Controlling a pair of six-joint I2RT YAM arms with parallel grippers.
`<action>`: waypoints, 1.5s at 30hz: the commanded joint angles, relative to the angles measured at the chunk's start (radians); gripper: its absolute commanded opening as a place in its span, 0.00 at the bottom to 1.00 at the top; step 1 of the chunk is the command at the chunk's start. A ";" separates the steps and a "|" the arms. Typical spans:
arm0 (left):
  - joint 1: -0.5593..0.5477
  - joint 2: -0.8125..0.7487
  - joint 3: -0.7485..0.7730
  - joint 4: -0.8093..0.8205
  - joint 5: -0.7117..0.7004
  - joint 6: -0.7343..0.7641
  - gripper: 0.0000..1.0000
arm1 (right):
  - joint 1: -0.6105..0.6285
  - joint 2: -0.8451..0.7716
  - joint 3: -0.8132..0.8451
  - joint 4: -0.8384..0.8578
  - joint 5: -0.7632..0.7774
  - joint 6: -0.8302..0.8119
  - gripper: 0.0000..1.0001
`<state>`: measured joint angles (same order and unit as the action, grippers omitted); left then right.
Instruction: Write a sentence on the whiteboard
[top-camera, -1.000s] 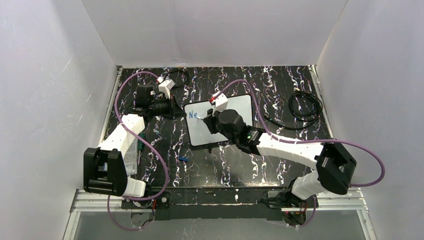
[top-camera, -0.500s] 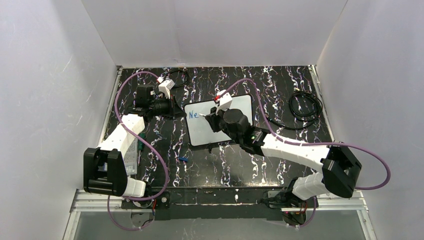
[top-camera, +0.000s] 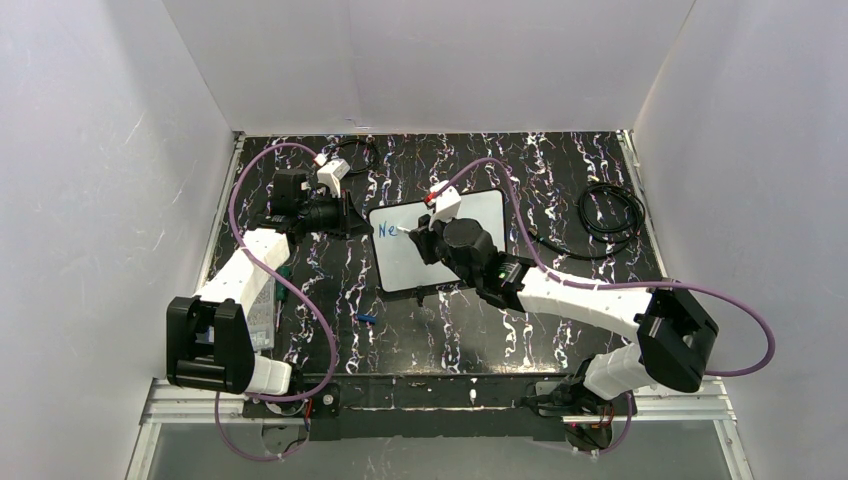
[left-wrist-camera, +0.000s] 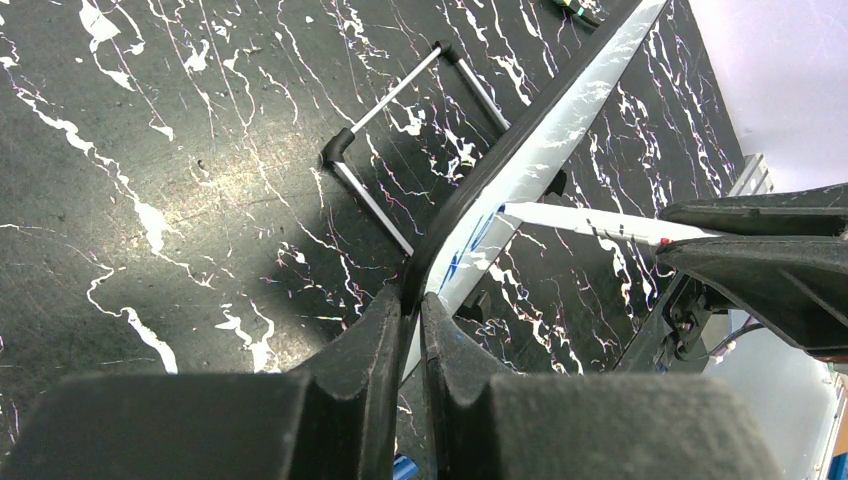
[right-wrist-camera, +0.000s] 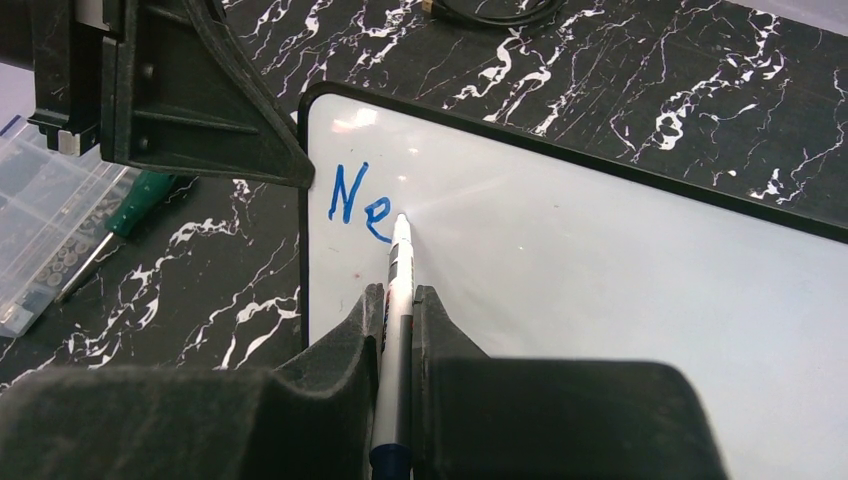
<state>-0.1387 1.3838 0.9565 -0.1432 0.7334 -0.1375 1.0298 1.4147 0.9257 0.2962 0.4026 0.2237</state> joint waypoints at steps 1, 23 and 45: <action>-0.007 -0.039 -0.001 -0.007 0.024 0.006 0.00 | -0.002 0.007 0.035 0.057 0.044 -0.021 0.01; -0.009 -0.041 -0.001 -0.007 0.023 0.007 0.00 | -0.002 -0.034 -0.046 0.017 0.079 0.025 0.01; -0.008 -0.040 -0.001 -0.009 0.023 0.009 0.00 | -0.002 -0.043 -0.020 0.062 0.121 -0.016 0.01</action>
<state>-0.1398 1.3838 0.9565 -0.1429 0.7219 -0.1337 1.0363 1.4002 0.8883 0.3252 0.4553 0.2291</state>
